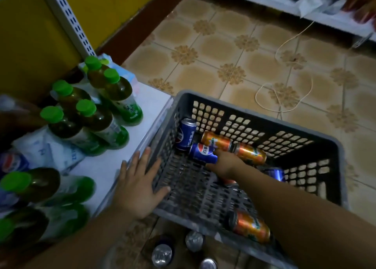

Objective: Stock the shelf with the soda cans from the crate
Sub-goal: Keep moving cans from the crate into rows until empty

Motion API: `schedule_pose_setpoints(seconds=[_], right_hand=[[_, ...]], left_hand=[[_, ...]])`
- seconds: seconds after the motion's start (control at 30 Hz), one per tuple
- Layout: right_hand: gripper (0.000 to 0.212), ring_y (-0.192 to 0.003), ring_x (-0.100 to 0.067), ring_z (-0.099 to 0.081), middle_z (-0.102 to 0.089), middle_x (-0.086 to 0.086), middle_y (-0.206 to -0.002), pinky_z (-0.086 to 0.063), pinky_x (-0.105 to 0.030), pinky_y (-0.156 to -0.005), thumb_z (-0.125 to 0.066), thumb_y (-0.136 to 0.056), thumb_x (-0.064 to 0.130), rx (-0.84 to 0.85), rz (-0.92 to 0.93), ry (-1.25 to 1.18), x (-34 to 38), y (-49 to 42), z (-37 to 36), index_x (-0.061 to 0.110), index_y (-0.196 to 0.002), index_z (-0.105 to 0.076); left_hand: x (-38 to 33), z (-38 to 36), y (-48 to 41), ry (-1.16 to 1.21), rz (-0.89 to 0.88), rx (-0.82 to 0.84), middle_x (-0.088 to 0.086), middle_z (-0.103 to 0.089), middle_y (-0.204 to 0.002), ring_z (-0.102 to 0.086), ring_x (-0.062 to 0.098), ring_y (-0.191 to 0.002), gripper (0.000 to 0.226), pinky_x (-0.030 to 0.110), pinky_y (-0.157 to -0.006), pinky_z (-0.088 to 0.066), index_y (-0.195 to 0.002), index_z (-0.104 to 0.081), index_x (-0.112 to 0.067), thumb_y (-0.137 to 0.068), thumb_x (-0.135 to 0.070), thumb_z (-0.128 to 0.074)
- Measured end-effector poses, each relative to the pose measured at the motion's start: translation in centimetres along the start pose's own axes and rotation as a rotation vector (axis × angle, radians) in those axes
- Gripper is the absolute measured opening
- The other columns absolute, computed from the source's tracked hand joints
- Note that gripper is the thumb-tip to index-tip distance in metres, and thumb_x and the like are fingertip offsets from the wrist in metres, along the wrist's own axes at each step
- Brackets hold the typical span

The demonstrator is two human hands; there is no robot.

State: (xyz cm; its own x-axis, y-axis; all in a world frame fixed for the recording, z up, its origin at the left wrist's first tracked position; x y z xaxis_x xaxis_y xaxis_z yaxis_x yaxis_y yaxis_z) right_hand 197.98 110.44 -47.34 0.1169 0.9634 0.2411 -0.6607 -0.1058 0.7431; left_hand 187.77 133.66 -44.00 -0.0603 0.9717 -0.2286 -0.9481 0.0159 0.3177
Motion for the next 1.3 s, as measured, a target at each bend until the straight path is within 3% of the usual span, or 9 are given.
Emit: schedule_pose_setpoints(seconds=[0.2,0.3,0.4,0.57,0.77,0.93,1.1,1.2,1.3], right_hand=[[0.080,-0.131,-0.030,-0.043,-0.037,-0.012,-0.149,-0.040,-0.043,-0.106,-0.065,-0.089,0.037,-0.085,0.025,0.033,1.3,-6.4,-1.8,0.024,-0.153,-0.019],[0.084,-0.140,-0.031,-0.029,-0.024,-0.010,-0.156,-0.033,-0.049,-0.112,-0.068,-0.086,0.036,-0.160,0.069,0.086,1.9,-9.1,-2.8,0.023,-0.153,-0.019],[0.093,-0.145,-0.035,-0.016,-0.011,-0.012,-0.160,-0.026,-0.052,-0.114,-0.068,-0.085,0.041,-0.229,0.074,0.244,1.8,-11.1,-4.3,0.025,-0.155,-0.008],[0.079,-0.138,-0.036,-0.029,-0.032,-0.017,-0.148,-0.029,-0.050,-0.111,-0.068,-0.085,0.030,-0.328,0.123,0.426,2.8,-11.5,-5.7,0.018,-0.148,-0.022],[0.096,-0.128,-0.029,-0.045,-0.039,-0.009,-0.145,-0.043,-0.042,-0.104,-0.080,-0.073,0.035,-0.181,0.107,-0.111,3.0,-6.2,-4.6,0.019,-0.148,-0.023],[0.083,-0.122,-0.019,-0.050,-0.046,0.003,-0.134,-0.046,-0.035,-0.096,-0.082,-0.069,0.027,-0.294,0.234,-0.394,4.8,4.3,0.6,0.027,-0.138,-0.036],[0.087,-0.113,-0.013,-0.052,-0.049,0.008,-0.128,-0.048,-0.029,-0.089,-0.083,-0.070,0.028,-0.354,0.372,-0.549,7.7,15.8,7.0,0.029,-0.142,-0.034],[0.080,-0.109,-0.012,-0.053,-0.048,0.009,-0.125,-0.050,-0.028,-0.085,-0.082,-0.073,0.034,-0.407,0.455,-0.591,10.1,23.0,10.0,0.031,-0.139,-0.036],[0.067,-0.097,-0.008,-0.054,-0.048,0.014,-0.111,-0.045,-0.019,-0.074,-0.079,-0.077,0.035,-0.468,0.543,-0.661,12.7,30.4,12.3,0.032,-0.131,-0.041]], left_hand=[[0.1,-0.4,0.3,0.148,-0.136,-0.144,0.011,-0.020,-0.158,-0.037,0.036,-0.137,0.071,0.057,-0.104,-0.037,-0.137,-0.052,-0.018,-0.079,-0.059,-0.045],[0.2,-0.3,0.2,0.166,-0.142,-0.144,0.008,-0.018,-0.159,-0.047,0.038,-0.128,0.072,0.051,-0.095,-0.047,-0.137,-0.052,-0.021,-0.076,-0.059,-0.045],[0.4,-0.3,-0.1,0.195,-0.118,-0.101,-0.003,0.001,-0.162,-0.036,0.030,-0.138,0.077,0.043,-0.099,-0.043,-0.140,-0.047,-0.030,-0.072,-0.064,-0.040],[0.5,-0.5,-0.1,0.272,-0.122,-0.029,-0.019,0.026,-0.155,-0.017,0.014,-0.146,0.077,0.031,-0.108,-0.034,-0.144,-0.038,-0.038,-0.072,-0.065,-0.046],[0.4,0.1,0.5,0.338,-0.156,-0.108,-0.013,0.008,-0.160,-0.040,0.020,-0.136,0.070,0.030,-0.099,-0.041,-0.141,-0.046,-0.028,-0.077,-0.056,-0.052],[0.0,0.3,0.2,0.127,0.000,0.208,-0.015,0.042,-0.146,0.007,0.021,-0.147,0.079,0.042,-0.118,-0.018,-0.153,-0.014,-0.033,-0.088,-0.057,-0.053],[-4.9,6.5,3.4,0.416,0.040,0.258,-0.001,-0.004,-0.161,-0.006,0.019,-0.148,0.099,0.038,-0.120,-0.015,-0.153,-0.006,-0.028,-0.079,-0.058,-0.065],[-8.5,13.1,7.4,0.827,-0.026,0.150,-0.011,-0.047,-0.138,-0.047,0.012,-0.127,0.086,0.031,-0.102,-0.044,-0.141,-0.032,-0.033,-0.068,-0.045,-0.076],[-9.7,20.0,12.0,1.006,-0.082,-0.004,-0.020,-0.054,-0.116,-0.056,-0.003,-0.104,0.065,0.019,-0.087,-0.050,-0.122,-0.037,-0.041,-0.078,-0.014,-0.076]])
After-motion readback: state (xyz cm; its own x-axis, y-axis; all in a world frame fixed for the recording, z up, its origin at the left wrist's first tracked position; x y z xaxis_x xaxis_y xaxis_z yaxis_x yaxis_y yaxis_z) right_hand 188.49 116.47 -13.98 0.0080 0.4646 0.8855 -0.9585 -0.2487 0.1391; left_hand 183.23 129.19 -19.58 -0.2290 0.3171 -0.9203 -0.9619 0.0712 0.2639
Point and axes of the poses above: each hand's wrist, its own y-axis away from the middle knuckle, its own z-axis out of the back of the hand, x = y × z, the point moved 6 cm from there along -y, towards the middle knuckle
